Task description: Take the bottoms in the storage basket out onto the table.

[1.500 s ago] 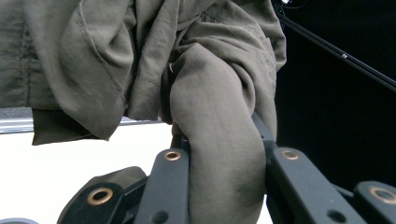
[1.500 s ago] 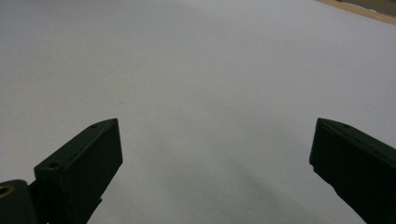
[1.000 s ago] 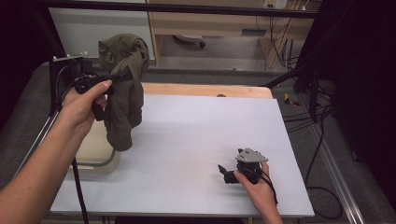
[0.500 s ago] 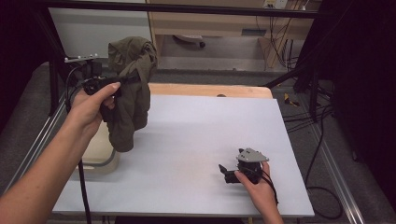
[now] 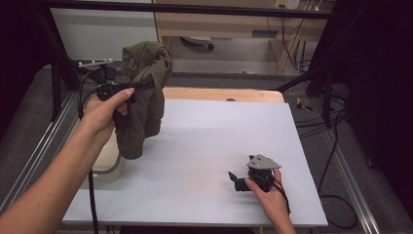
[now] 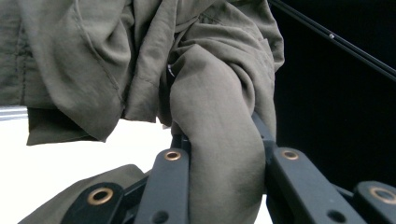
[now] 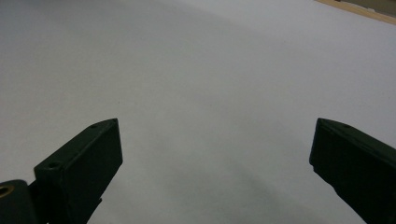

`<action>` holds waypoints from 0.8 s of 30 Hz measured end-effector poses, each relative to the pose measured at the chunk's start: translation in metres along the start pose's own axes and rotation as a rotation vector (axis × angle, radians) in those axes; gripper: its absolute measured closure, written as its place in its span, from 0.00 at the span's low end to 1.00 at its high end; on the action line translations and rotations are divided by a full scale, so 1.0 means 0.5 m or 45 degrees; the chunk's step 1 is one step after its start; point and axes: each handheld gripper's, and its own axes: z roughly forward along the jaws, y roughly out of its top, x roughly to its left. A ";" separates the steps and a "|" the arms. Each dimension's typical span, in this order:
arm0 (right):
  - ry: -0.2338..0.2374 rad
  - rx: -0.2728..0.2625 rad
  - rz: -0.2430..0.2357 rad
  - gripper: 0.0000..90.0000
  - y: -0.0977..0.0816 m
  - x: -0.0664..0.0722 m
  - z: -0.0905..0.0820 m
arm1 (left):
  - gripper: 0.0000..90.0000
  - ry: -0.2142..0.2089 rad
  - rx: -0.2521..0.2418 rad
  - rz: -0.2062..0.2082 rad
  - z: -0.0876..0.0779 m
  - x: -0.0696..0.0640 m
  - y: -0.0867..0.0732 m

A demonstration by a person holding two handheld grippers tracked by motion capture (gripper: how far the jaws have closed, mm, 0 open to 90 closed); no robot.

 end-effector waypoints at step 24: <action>-0.005 -0.002 0.000 0.04 -0.001 -0.005 -0.005 | 0.82 -0.029 0.074 -0.029 0.077 -0.013 -0.051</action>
